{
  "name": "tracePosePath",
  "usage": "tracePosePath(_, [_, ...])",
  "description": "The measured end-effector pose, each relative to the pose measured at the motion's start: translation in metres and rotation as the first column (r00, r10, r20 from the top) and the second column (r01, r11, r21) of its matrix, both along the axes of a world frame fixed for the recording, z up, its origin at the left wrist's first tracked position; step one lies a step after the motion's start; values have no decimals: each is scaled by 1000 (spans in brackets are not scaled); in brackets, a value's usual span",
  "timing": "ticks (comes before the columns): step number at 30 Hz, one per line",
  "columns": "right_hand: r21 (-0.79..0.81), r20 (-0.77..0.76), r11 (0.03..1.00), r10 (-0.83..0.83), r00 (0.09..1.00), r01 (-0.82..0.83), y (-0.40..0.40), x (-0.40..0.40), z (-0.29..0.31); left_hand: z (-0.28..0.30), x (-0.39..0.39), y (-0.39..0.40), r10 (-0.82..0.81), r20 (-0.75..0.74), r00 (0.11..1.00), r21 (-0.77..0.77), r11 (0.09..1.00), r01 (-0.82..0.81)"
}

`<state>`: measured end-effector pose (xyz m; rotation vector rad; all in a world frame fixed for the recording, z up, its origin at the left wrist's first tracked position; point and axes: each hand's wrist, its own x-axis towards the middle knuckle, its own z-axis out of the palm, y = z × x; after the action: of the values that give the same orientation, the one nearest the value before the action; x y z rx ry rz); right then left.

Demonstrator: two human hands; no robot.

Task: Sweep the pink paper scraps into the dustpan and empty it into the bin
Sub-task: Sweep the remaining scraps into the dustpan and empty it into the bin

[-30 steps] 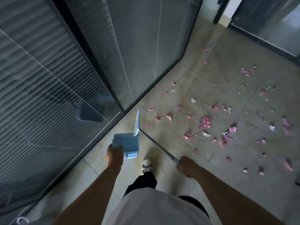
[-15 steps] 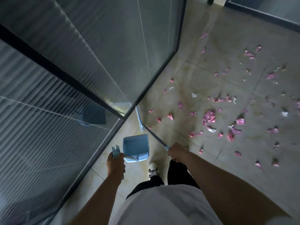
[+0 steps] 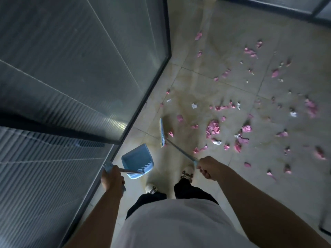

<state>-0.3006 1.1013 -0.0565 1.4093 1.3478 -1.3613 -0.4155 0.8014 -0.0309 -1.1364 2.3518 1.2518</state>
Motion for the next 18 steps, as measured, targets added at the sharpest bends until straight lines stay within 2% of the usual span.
tracePosePath(7, [58, 24, 983, -177, 984, 176, 44, 40, 13, -4, -29, 52, -120, -5, 993, -5, 993, 120])
tracePosePath(12, [92, -34, 948, -301, 953, 303, 50, 45, 24, -13, -51, 78, -208, 24, 978, 37, 978, 207])
tracePosePath(18, [169, -65, 900, -397, 915, 402, 58, 43, 46, -19, -77, 108, -359, 57, 931, -11, 933, 360])
